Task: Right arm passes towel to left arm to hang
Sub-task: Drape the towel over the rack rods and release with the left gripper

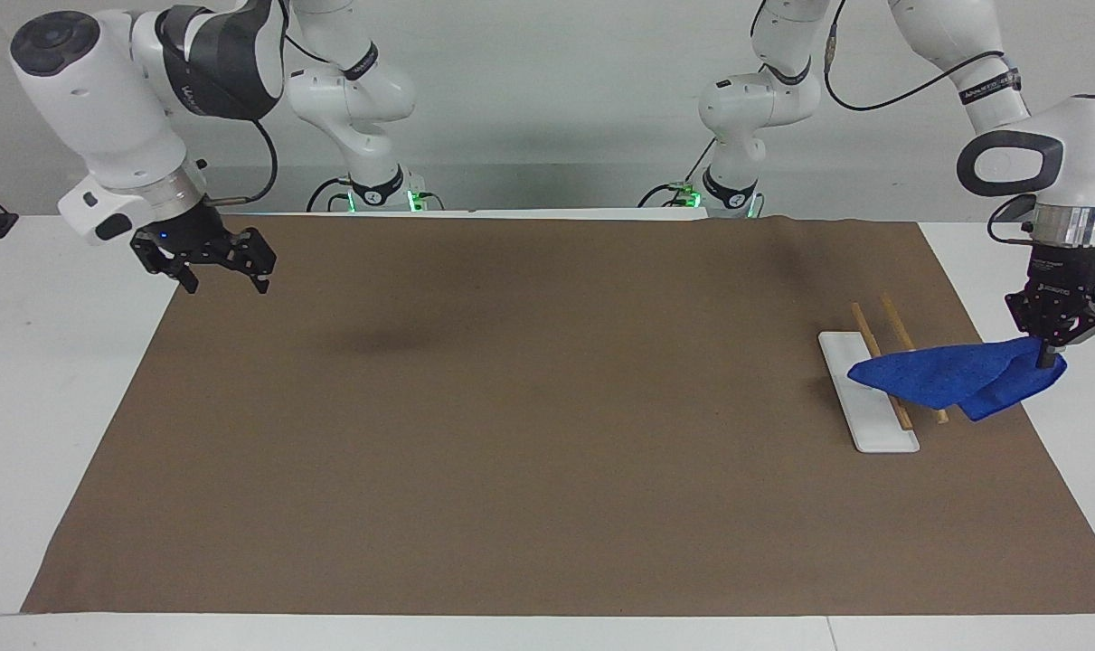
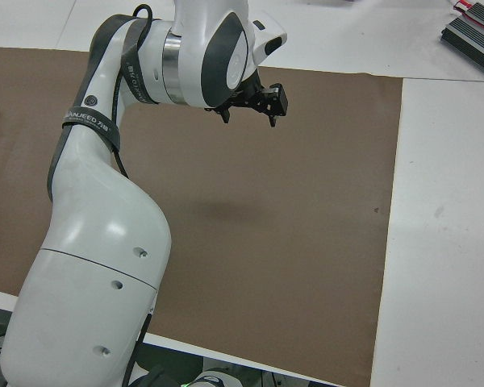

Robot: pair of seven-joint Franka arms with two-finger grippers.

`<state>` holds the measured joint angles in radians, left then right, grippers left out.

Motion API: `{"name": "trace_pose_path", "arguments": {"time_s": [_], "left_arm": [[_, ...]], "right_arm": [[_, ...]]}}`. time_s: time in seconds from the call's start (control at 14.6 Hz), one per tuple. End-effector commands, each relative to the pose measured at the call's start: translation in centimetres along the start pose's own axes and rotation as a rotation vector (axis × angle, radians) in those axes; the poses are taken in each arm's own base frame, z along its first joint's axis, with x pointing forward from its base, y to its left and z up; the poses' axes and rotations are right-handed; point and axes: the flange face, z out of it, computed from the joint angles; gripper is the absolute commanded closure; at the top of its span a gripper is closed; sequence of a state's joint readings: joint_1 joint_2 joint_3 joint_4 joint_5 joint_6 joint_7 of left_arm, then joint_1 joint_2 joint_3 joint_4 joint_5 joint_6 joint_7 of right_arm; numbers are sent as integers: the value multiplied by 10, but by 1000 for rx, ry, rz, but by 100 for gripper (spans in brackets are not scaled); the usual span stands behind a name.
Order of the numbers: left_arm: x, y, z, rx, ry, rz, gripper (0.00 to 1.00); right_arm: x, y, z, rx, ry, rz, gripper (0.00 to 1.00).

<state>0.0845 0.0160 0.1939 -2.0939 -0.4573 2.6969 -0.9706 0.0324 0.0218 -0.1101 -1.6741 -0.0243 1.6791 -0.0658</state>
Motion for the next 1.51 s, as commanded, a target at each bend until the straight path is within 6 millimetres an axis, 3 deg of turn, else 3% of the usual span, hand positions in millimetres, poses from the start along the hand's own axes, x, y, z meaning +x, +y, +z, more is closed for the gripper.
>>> {"name": "trace_pose_path", "arguments": {"time_s": [0.0,0.34,0.62,1.23,1.37,1.44], "left_arm": [[-2,-19,12,28,5,-25,97],[-19,-22,15,38,-15,-66,97],[-12,-64,10,93,-29,41,83],[-13,-91,10,165,-92,180,81],[0,-101,6,183,-107,248,80],[4,-102,5,187,-115,280,74]], "right_arm": [[-3,2,0,-12,-10,-12,0],[-3,3,-1,-13,-9,-10,0],[-3,2,0,-12,-10,-12,0],[-3,2,0,-11,-10,-12,0],[-3,2,-1,-11,-9,-12,0],[-3,2,-1,-11,-9,-12,0]]}}
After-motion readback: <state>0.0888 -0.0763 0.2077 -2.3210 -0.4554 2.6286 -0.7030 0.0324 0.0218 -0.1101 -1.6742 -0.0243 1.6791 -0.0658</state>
